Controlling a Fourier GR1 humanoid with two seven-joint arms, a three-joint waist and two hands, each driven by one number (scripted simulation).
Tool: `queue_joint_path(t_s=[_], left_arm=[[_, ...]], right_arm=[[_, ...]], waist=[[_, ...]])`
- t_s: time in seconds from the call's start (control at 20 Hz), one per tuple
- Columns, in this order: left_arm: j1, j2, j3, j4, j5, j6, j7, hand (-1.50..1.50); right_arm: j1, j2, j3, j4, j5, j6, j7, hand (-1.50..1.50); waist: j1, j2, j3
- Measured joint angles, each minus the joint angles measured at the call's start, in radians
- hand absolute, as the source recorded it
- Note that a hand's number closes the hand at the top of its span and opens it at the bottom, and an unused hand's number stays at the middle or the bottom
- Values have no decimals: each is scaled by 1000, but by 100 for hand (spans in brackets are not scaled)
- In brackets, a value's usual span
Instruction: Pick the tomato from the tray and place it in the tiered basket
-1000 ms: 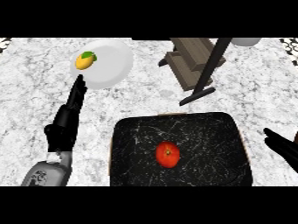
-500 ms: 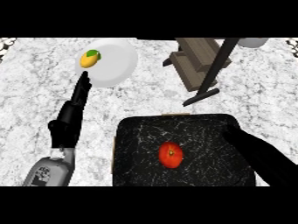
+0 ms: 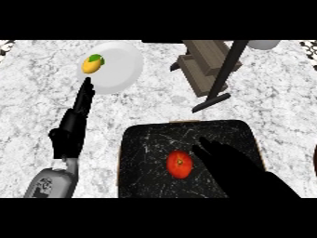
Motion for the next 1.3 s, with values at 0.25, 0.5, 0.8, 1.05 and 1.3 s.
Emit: queue_joint_path(t_s=[0.25,0.5,0.8,1.05,1.3], left_arm=[[14,2,4,-20,-1,-4,8,0],[23,-11,-4,-27,-14,7,12,0],[33,-4,7,-43,-11,-5,15,0],[23,-19,2,-32,-26,2,16,0],[27,-22,6,-35,-29,1,16,0]], right_arm=[[-13,23,58,13,42,8,35,-150],[-30,38,103,50,92,22,40,-150],[-46,70,149,97,140,34,43,-150],[-93,101,176,144,177,64,22,-150],[-70,94,184,182,242,81,-11,-150]], waist=[[-9,-2,1],[-12,-2,2],[-12,-1,2],[-11,0,2],[-14,0,3]])
